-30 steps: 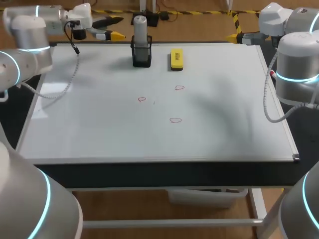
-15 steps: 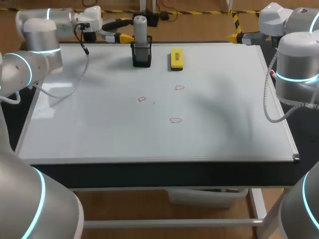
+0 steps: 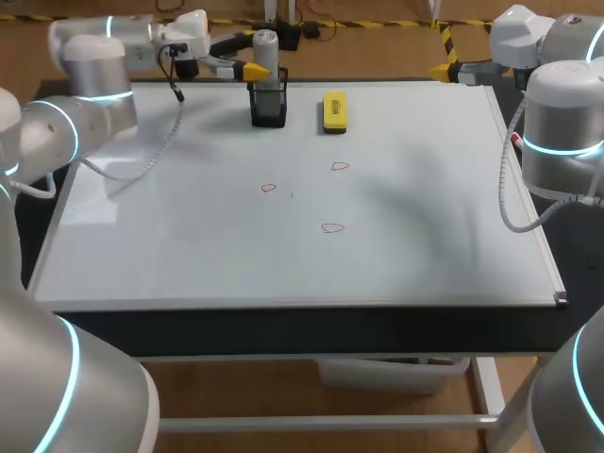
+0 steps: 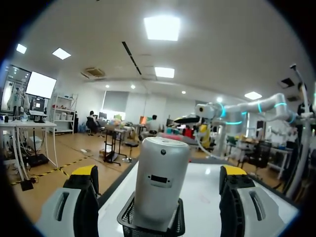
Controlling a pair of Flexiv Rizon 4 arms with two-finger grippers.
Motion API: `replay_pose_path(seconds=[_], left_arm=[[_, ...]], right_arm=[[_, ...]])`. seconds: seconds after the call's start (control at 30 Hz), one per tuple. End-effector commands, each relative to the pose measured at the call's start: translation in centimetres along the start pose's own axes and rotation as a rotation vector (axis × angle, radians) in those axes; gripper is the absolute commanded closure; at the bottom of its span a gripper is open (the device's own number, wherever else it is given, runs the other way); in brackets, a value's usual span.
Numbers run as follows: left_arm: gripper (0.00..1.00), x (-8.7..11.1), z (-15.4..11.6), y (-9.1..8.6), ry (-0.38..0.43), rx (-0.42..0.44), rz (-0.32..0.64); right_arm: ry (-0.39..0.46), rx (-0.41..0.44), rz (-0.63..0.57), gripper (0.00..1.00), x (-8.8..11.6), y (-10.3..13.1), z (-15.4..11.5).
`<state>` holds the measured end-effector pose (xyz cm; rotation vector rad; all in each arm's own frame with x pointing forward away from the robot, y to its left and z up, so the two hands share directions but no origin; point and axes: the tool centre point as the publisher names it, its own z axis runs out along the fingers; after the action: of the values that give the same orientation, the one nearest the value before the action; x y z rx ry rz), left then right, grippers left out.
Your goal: Pick up the inspection probe, press it on each red-marked spot on the whiteboard one by one, put down the probe, pick up the eraser, and wipe off all the red marks.
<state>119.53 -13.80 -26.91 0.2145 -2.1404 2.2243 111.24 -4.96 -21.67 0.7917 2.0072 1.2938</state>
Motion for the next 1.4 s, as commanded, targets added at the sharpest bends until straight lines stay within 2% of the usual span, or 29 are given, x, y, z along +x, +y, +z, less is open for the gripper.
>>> replay_pose_path(seconds=[0.03, 0.53, 1.1, 1.13, 1.2, 1.27, 1.3, 1.33, 1.37, 1.4], left_arm=[[0.00, -1.0, 1.1, 0.3, 0.106, -0.001, 0.006], [0.00, -1.2, 2.6, 0.9, 0.114, -0.007, 0.009], [0.00, -1.6, 2.4, 1.0, 0.110, -0.018, 0.008], [0.04, -1.6, 2.3, 1.0, 0.111, -0.018, 0.009], [0.24, -1.6, 2.2, 0.9, 0.113, -0.019, 0.011], [0.56, -1.5, 2.2, 0.9, 0.117, -0.017, 0.013], [0.69, -1.5, 2.2, 0.9, 0.122, -0.019, 0.015], [0.95, -1.5, 2.2, 0.9, 0.123, -0.024, 0.017], [1.00, -1.5, 2.3, 0.9, 0.124, -0.025, 0.017], [1.00, -1.5, 2.3, 0.9, 0.126, -0.025, 0.017]], right_arm=[[0.001, 0.002, 0.000, 0.00, 0.0, 0.0, 0.0], [0.001, 0.002, 0.000, 0.00, 0.0, 0.0, 0.0], [0.001, 0.002, 0.000, 0.00, 0.0, 0.0, 0.0], [0.001, 0.002, 0.000, 0.00, 0.0, 0.0, 0.0], [0.001, 0.002, 0.000, 0.00, 0.0, 0.0, 0.0], [0.001, 0.002, 0.000, 0.00, 0.0, 0.0, 0.0], [0.001, 0.002, 0.000, 0.00, 0.0, 0.0, 0.0], [0.001, 0.002, 0.000, 0.00, 0.0, 0.0, 0.0], [0.001, 0.002, 0.000, 0.00, 0.0, 0.0, 0.0], [0.001, 0.002, 0.000, 0.00, 0.0, 0.0, 0.0]])
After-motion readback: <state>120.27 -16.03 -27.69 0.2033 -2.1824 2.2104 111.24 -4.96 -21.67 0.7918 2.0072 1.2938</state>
